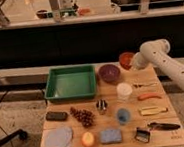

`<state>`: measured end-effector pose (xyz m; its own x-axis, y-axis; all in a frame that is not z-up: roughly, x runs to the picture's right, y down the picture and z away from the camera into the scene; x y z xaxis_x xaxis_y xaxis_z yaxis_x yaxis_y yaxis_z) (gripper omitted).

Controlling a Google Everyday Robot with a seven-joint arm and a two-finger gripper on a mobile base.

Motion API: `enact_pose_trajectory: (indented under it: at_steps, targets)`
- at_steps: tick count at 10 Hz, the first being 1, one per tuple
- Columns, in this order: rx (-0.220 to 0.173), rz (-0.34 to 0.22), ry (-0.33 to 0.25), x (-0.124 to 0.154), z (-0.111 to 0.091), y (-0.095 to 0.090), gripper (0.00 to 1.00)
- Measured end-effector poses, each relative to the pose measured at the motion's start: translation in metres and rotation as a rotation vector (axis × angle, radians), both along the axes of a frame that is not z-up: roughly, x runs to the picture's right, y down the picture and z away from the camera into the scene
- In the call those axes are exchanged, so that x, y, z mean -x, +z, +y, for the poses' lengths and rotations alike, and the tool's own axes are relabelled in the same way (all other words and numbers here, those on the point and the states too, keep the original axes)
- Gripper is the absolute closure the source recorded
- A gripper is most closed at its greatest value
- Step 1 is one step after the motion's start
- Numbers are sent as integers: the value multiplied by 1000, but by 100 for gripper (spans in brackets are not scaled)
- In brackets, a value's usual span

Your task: Stack bowls on top of each other

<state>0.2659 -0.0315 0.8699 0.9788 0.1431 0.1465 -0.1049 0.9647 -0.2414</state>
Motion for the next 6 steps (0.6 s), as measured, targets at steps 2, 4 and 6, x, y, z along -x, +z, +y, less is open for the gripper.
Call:
enact_pose_trajectory:
  at_steps: [2,4,6]
  targets:
    - [-26,-49,-18,22,-2,-12,89]
    - [-47,-98,-36,45,-5,-21,89]
    - [-66,-146,-49,64,-7,-29,89]
